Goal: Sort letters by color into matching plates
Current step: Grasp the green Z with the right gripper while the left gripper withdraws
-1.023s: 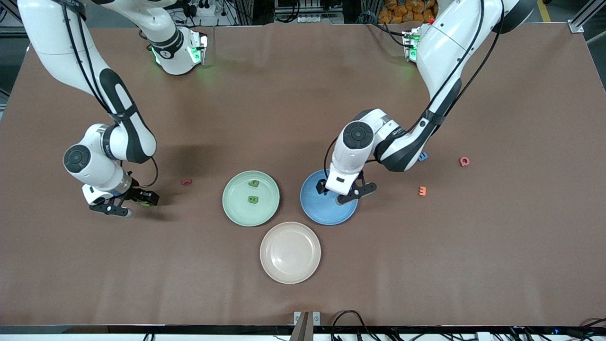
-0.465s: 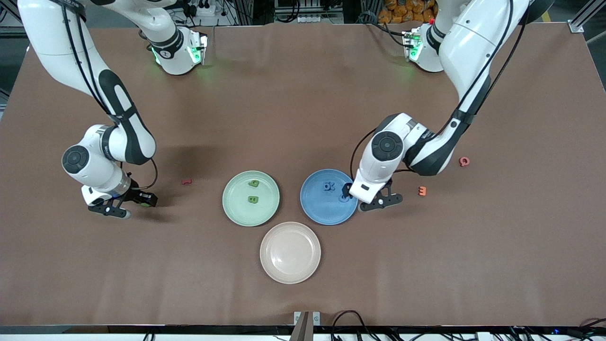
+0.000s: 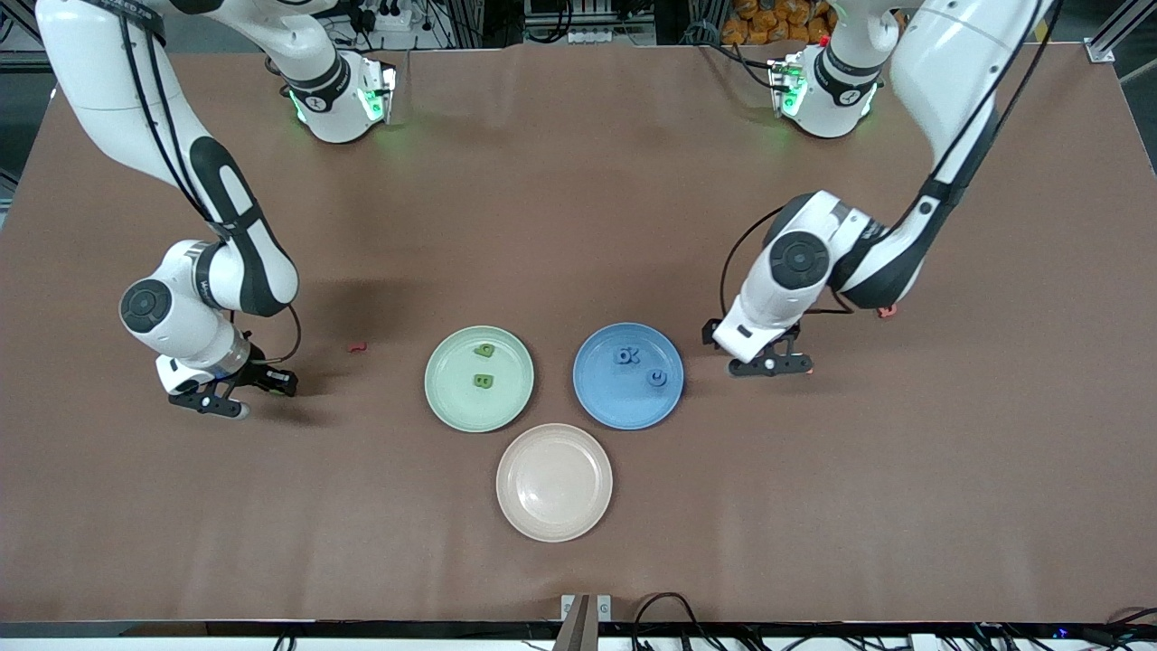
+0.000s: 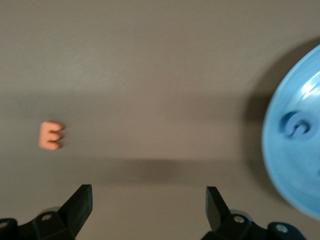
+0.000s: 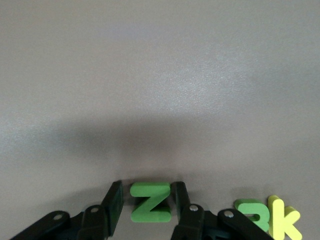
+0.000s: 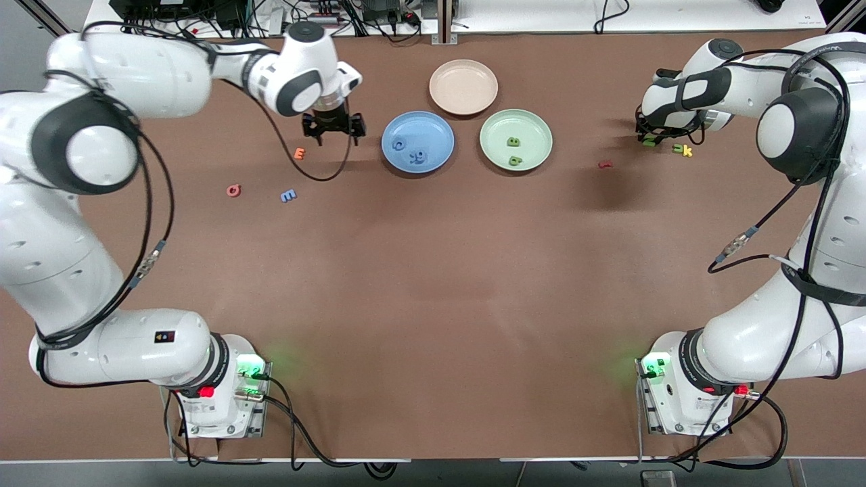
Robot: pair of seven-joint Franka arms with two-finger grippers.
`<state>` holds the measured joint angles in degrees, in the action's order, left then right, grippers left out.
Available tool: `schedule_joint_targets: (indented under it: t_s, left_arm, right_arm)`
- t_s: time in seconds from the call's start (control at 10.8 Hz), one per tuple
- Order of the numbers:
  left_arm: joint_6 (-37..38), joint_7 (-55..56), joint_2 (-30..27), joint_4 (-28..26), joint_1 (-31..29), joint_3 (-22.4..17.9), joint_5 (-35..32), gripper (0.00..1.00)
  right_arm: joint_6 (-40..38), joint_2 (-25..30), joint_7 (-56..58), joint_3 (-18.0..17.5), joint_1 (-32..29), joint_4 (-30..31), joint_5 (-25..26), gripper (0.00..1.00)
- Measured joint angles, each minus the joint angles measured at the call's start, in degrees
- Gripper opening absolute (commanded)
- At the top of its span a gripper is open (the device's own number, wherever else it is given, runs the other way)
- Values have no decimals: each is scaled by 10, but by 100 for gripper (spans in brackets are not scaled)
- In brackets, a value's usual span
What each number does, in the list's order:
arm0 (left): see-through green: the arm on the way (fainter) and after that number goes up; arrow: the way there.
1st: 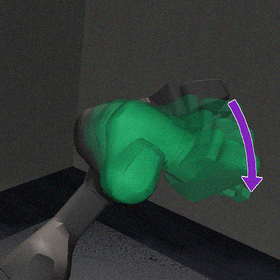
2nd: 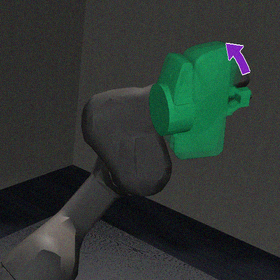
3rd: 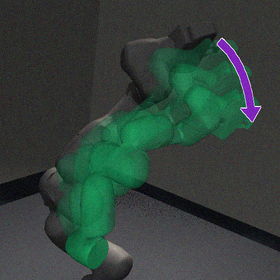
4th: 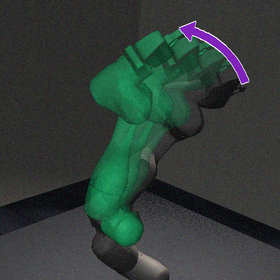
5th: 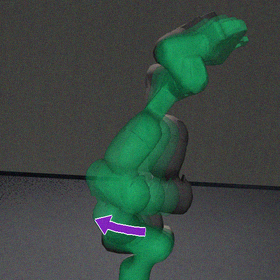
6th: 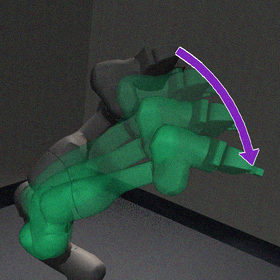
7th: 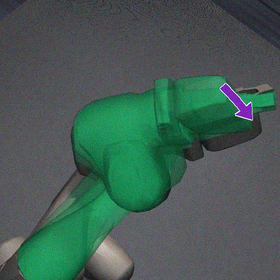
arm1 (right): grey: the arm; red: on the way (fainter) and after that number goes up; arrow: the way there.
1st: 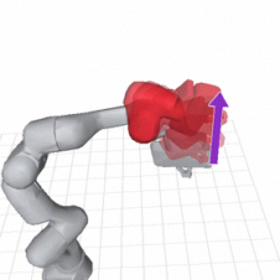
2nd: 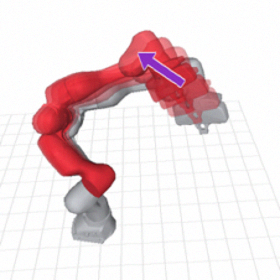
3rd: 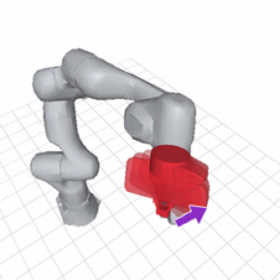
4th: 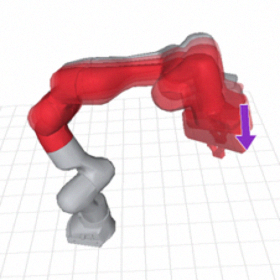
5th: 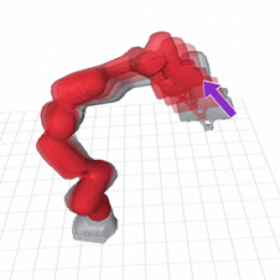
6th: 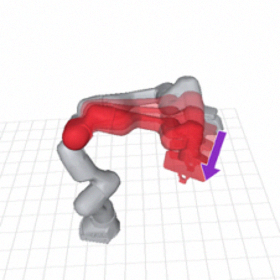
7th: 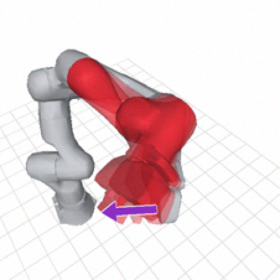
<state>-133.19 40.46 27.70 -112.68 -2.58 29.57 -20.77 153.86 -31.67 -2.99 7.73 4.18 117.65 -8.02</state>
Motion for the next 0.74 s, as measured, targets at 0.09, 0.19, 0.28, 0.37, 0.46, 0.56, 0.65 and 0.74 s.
schedule_joint_targets:
  t_s: [0.09, 0.19, 0.28, 0.37, 0.46, 0.56, 0.65, 0.74]
  left_arm:
    - [0, -24, -18, -30, -54, 37, 0, 100]
    - [-9, -57, -37, -63, -121, 81, -1, 100]
    - [-26, -85, -50, -92, -183, 122, -1, 100]
    - [-42, -102, -59, -117, -233, 156, -5, 100]
    - [-49, -107, -63, -133, -260, 173, -20, 100]
    - [-52, -107, -65, -143, -268, 178, -31, 100]
    - [-54, -107, -66, -148, -268, 180, -32, 100]
    - [-54, -107, -67, -151, -268, 181, -33, 100]
  right_arm:
    - [0, 0, 0, 0, 0, -1, 0, 34]
    - [0, 0, 0, 0, -1, -1, 0, 31]
    - [0, 1, 0, 0, -1, -1, 0, 28]
    - [-1, 1, 0, 0, -1, -1, 0, 27]
    - [-1, 1, 0, 0, -1, -1, 0, 26]
    - [-1, 1, 0, 0, -1, -1, 0, 26]
    - [-1, 1, 0, 0, -1, -1, 0, 26]
    - [-1, 1, 0, 0, -1, -1, 0, 26]
